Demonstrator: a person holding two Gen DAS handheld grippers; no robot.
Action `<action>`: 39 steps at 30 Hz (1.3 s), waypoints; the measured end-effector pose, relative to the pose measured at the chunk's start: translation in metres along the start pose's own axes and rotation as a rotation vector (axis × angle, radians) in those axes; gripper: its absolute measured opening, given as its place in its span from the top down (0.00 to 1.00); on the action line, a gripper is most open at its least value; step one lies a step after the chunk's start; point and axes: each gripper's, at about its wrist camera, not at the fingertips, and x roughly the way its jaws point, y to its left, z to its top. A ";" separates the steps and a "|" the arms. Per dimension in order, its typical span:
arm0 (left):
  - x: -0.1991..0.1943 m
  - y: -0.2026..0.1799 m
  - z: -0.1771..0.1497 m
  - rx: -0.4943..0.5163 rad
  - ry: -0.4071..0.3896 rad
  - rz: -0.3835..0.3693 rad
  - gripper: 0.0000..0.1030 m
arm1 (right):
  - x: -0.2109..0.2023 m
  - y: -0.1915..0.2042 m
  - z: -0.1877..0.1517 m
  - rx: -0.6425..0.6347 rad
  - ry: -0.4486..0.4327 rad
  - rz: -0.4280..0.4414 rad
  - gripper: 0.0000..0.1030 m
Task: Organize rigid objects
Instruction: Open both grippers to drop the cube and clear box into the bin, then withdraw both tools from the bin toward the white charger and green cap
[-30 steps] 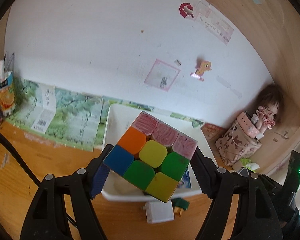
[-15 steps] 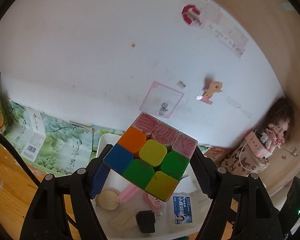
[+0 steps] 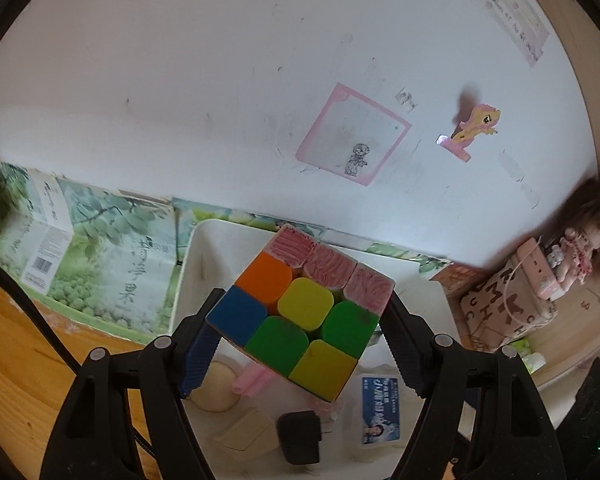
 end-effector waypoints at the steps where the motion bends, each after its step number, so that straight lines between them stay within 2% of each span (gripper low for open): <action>1: -0.001 0.000 0.000 -0.006 -0.004 -0.008 0.20 | 0.001 -0.001 0.000 0.005 0.004 0.002 0.41; 4: -0.007 -0.003 0.001 0.006 -0.026 -0.014 0.15 | 0.000 -0.001 0.000 0.011 0.007 0.009 0.38; 12: -0.027 -0.007 0.004 0.014 -0.070 -0.007 0.14 | -0.008 0.006 0.002 -0.004 -0.010 0.021 0.30; 18: -0.055 -0.011 -0.001 0.011 -0.114 -0.022 0.10 | -0.029 0.012 0.005 -0.011 -0.052 0.022 0.26; 25: -0.097 -0.024 -0.009 0.075 -0.168 -0.038 0.09 | -0.064 0.020 0.007 -0.015 -0.123 0.002 0.21; 32: -0.132 -0.032 -0.020 0.130 -0.207 -0.042 0.07 | -0.099 0.031 0.002 0.007 -0.191 -0.018 0.21; 39: -0.151 -0.029 -0.037 0.139 -0.211 -0.045 0.07 | -0.124 0.036 -0.009 0.030 -0.246 -0.045 0.21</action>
